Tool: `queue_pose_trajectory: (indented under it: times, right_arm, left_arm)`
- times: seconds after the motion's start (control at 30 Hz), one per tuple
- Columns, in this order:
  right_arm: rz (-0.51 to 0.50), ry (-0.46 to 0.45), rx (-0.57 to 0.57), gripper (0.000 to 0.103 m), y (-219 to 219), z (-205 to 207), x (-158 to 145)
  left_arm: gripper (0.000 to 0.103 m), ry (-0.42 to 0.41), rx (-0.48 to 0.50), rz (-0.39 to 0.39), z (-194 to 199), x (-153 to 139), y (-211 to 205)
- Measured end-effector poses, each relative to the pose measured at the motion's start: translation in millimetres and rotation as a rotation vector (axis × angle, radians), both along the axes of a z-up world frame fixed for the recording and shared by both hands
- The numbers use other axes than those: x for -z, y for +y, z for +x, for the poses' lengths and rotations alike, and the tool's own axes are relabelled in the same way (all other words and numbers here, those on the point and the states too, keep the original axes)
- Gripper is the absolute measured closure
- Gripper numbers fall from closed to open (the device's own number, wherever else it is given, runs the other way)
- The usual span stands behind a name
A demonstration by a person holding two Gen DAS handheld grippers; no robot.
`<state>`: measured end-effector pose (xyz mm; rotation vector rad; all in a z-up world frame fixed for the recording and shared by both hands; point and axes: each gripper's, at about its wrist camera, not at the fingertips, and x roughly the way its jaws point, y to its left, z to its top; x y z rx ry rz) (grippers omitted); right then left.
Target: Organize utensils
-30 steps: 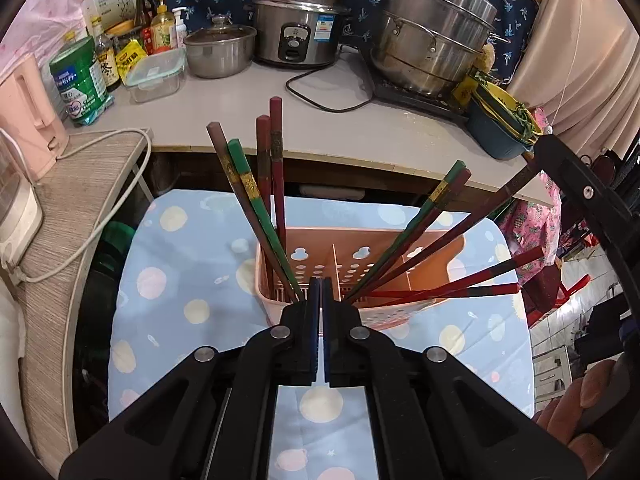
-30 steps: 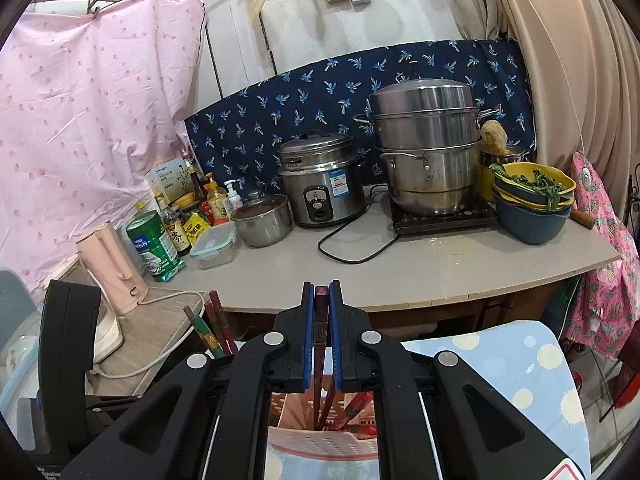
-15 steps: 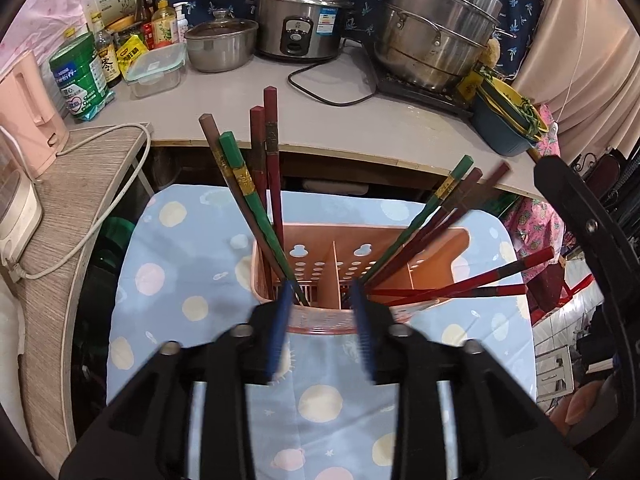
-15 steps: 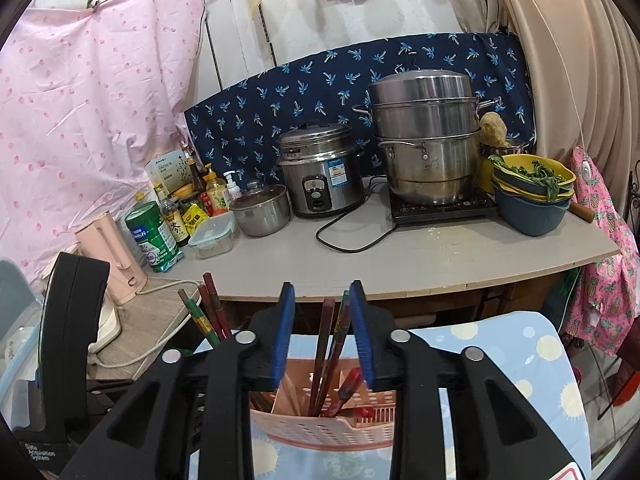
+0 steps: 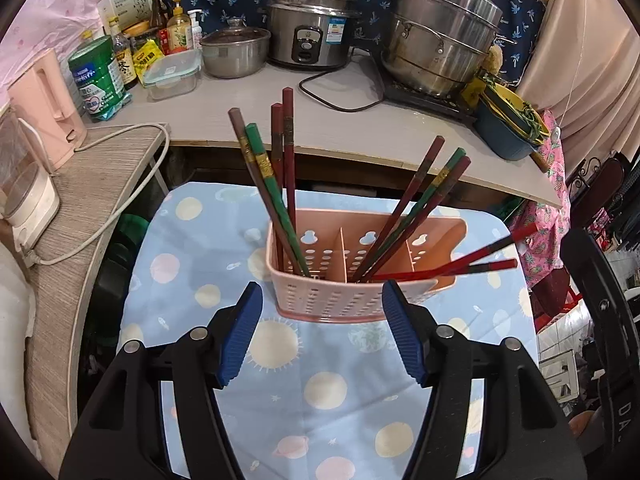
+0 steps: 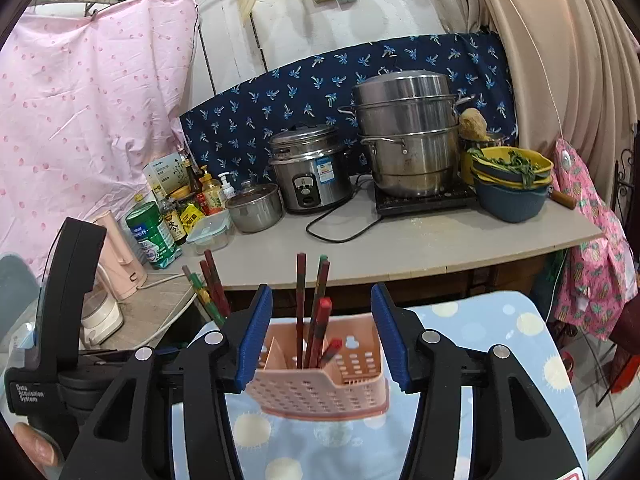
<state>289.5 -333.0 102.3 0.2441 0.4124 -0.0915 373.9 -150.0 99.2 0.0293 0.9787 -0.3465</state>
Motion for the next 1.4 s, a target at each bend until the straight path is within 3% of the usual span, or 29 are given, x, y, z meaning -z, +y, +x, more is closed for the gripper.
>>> queue_pose_trajectory:
  times: [0.13, 0.4, 0.53, 0.9, 1.4]
  right_arm:
    - [-0.001, 0.018, 0.01, 0.051, 0.2, -18.8, 6.8]
    - [-0.044, 0.057, 0.048, 0.031, 13.4, -61.9, 17.6]
    - [-0.054, 0.078, 0.055, 0.019, 20.5, -83.8, 21.6]
    - [-0.069, 0.128, 0.078, 0.017, 36.5, -131.0, 32.8]
    - [-0.115, 0.162, 0.083, 0.017, 53.4, -155.0, 42.0]
  left_arm:
    - [0.035, -0.055, -0.012, 0.016, -21.7, -4.5, 8.6]
    - [0.018, -0.181, -0.045, 0.065, -74.0, -15.2, 27.2]
    - [0.015, -0.227, -0.055, 0.101, -98.0, -16.3, 33.2]
    - [0.009, -0.223, -0.092, 0.115, -142.7, -4.6, 53.1]
    - [0.008, -0.2, -0.106, 0.112, -171.6, 12.8, 62.2]
